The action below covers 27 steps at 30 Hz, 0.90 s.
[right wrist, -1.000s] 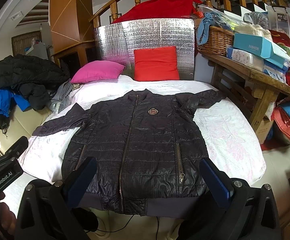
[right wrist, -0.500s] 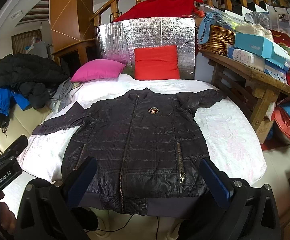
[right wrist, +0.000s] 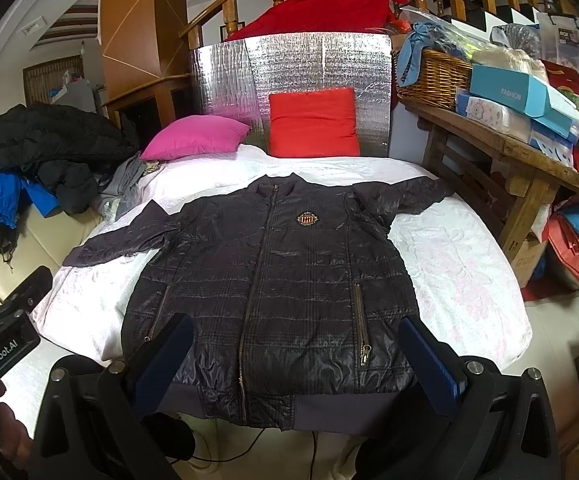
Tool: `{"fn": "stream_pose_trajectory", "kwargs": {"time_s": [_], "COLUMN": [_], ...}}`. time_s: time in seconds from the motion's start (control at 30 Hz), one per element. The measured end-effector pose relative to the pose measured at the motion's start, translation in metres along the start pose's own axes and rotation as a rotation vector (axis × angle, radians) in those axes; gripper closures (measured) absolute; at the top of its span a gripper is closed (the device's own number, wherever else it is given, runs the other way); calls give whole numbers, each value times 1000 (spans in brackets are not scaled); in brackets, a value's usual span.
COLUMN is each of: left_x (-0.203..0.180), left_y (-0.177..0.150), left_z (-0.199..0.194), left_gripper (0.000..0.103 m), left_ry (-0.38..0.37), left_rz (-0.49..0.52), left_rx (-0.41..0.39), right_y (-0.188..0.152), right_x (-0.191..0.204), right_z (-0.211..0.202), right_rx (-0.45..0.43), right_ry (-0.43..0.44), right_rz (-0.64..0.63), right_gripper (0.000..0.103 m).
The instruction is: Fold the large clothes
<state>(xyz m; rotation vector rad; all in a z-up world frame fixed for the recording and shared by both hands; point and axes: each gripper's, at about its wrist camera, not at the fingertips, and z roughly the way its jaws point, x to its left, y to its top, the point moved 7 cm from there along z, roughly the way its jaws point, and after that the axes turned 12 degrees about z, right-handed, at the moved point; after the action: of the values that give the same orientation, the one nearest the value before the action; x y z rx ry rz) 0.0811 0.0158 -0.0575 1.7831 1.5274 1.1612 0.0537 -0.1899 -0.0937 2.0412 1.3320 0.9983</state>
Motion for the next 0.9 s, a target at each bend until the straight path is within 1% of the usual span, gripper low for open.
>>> {"fn": "stream_pose_trajectory", "kwargs": {"time_s": [0.17,0.33,0.57,0.7,0.73,0.9], "left_x": [0,0,-1,0,0,0], "left_y": [0,-2,-3,-4,-4,-4], "left_z": [1,1,2,3,3,3], "left_gripper": [0,0,0,0,0,0], "left_ry": [0,0,0,-1,-1,-2], "left_rz": [0,2,1,-1,-2,-2], "left_rx": [1,5,8,11,11,12], "right_y": [0,-1,-1,1,2,3], "right_x": [1,0,-1,0,1,2], "right_z": [0,1,1,1,1,2], "right_rx": [-5,18,27,0,-27,-42], "right_ry": [5,-12,-19,-1,17,26], "right_rz": [4,-9,-12,-6,3,6], "right_gripper": [0,0,0,0,0,0]}}
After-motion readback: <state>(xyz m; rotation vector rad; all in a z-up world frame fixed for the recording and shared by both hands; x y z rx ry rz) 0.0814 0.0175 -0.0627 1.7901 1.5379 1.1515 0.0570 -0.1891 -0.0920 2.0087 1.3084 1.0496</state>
